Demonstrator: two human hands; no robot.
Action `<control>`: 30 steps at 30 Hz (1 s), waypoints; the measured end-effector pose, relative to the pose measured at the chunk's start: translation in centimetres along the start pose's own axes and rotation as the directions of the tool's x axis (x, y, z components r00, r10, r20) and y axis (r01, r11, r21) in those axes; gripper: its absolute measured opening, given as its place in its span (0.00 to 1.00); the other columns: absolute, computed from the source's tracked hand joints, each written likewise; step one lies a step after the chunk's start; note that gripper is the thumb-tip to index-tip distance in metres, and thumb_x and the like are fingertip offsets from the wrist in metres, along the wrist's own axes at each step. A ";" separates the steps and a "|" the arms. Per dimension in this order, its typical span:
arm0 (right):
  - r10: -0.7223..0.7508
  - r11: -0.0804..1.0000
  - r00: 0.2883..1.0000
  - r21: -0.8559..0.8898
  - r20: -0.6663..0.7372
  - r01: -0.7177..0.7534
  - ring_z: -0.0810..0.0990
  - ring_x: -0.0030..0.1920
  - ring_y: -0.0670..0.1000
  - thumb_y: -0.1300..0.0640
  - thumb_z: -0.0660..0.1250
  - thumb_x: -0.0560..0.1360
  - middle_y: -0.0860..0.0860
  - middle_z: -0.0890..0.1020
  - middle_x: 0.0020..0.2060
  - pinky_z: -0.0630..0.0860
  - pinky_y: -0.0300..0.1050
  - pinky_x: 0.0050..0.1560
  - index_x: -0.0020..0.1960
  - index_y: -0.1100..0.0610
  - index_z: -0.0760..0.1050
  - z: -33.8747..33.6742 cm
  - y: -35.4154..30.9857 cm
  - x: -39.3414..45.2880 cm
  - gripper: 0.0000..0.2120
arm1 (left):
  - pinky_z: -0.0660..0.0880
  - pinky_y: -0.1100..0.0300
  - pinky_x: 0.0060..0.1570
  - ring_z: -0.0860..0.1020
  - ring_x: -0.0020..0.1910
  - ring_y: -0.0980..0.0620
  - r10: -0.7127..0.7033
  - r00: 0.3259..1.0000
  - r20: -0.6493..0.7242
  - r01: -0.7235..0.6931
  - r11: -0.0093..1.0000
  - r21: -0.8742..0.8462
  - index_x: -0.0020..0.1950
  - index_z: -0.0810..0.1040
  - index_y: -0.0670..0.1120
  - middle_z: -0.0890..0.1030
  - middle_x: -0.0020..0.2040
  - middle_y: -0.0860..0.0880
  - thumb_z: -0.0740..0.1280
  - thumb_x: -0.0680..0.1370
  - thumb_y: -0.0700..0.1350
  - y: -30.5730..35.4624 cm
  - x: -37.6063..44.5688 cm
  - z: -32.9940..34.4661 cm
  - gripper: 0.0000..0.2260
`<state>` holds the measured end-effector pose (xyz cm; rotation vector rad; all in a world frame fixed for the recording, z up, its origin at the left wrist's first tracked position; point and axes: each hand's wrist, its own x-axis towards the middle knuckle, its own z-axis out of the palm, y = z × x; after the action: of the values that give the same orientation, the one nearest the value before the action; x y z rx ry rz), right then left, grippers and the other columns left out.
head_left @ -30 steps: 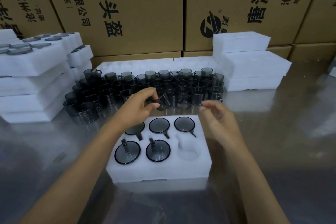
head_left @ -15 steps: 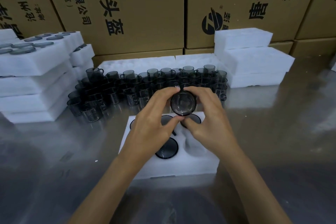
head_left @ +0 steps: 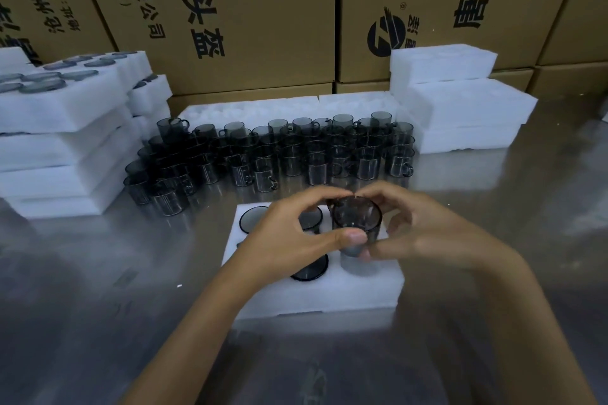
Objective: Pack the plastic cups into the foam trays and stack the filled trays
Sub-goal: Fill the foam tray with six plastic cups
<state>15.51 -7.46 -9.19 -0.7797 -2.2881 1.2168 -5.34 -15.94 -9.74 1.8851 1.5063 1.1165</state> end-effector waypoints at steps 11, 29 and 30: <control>0.109 0.989 0.983 0.080 0.145 -0.121 0.77 0.43 0.41 0.56 0.77 0.64 0.48 0.82 0.54 0.71 0.39 0.48 0.58 0.46 0.80 -0.8 1.0 -0.9 0.23 | 0.74 0.61 0.52 0.77 0.54 0.65 -0.088 0.992 0.086 0.078 0.990 0.115 0.53 0.77 0.64 0.80 0.52 0.65 0.76 0.61 0.67 0.4 -0.4 0.7 0.23; 0.226 0.946 0.971 0.219 0.077 -0.238 0.59 0.75 0.35 0.41 0.78 0.59 0.34 0.61 0.75 0.59 0.48 0.78 0.78 0.35 0.55 -0.2 3.6 0.1 0.53 | 0.49 0.46 0.77 0.38 0.78 0.61 -0.164 0.950 0.265 0.091 0.960 0.265 0.59 0.68 0.66 0.61 0.75 0.66 0.64 0.65 0.77 -0.9 -0.7 1.2 0.27; 0.222 0.940 0.971 0.246 0.086 -0.236 0.60 0.74 0.34 0.42 0.78 0.60 0.33 0.62 0.74 0.59 0.46 0.77 0.79 0.36 0.54 -0.1 3.8 0.1 0.54 | 0.50 0.43 0.77 0.38 0.79 0.60 -0.170 0.948 0.269 0.093 0.957 0.276 0.59 0.67 0.66 0.60 0.77 0.62 0.64 0.66 0.77 -0.9 -0.7 1.2 0.27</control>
<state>16.54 -5.55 -12.34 -0.9432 -2.0692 1.6198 -4.92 -16.22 -11.27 1.9786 1.6394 0.5709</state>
